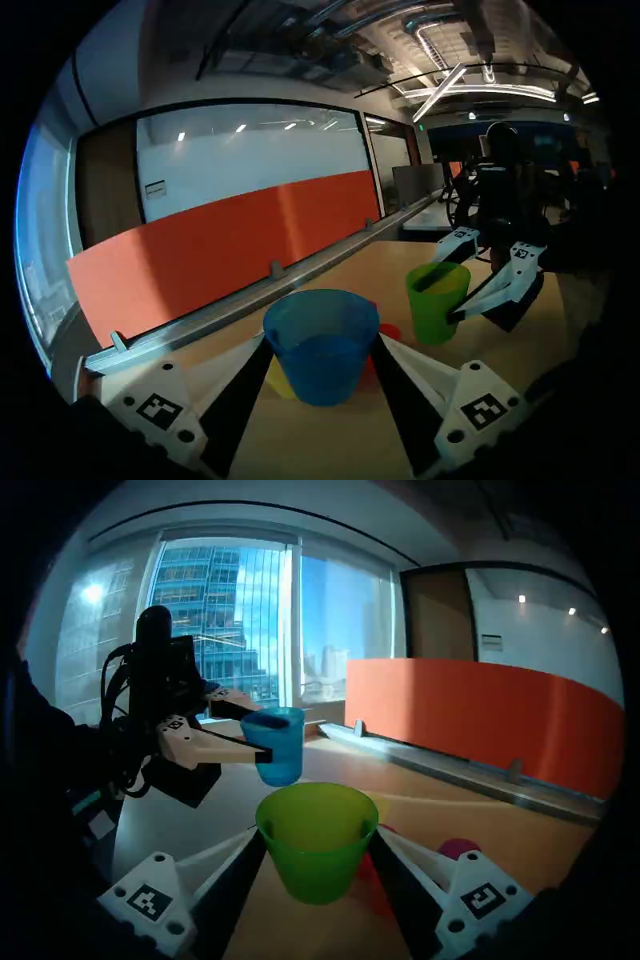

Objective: Pour water

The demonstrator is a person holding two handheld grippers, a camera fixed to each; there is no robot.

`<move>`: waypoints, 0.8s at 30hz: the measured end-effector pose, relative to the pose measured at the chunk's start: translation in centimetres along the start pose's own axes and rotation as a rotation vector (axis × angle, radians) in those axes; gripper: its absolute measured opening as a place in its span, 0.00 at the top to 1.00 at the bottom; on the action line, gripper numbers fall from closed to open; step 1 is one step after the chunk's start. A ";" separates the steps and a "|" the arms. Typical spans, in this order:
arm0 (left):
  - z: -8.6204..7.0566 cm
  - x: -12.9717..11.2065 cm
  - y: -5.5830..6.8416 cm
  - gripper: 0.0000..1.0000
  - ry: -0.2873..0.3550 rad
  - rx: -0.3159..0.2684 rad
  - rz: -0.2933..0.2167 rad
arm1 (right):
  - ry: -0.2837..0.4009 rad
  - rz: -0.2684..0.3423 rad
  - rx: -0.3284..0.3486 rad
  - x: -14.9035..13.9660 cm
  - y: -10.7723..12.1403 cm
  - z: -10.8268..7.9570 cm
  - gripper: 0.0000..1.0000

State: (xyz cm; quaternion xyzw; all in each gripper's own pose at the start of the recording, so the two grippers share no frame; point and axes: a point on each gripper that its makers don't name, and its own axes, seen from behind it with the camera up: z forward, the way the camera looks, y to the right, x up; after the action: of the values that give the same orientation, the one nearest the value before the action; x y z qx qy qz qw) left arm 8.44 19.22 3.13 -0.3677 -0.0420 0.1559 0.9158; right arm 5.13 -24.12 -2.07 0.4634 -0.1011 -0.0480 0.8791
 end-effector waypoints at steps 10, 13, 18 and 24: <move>-0.2 2.3 -0.7 0.16 0.019 0.035 0.125 | 0.023 -0.011 0.059 0.6 -1.7 1.6 0.11; -0.2 3.0 -1.1 0.16 0.024 0.051 0.165 | 0.026 -0.013 0.073 0.8 -2.0 2.1 0.11; -0.6 4.3 -1.7 0.16 0.038 0.078 0.231 | 0.033 -0.015 0.093 1.1 -2.7 2.6 0.11; -1.2 5.7 -2.0 0.16 0.049 0.097 0.304 | 0.034 -0.022 0.115 1.2 -3.6 3.2 0.11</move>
State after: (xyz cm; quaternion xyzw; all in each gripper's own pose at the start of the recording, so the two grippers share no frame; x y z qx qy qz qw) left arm 14.54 18.87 3.43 -0.3287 0.0439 0.2853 0.8992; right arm 5.61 -28.91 -3.08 0.5150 -0.0834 -0.0440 0.8520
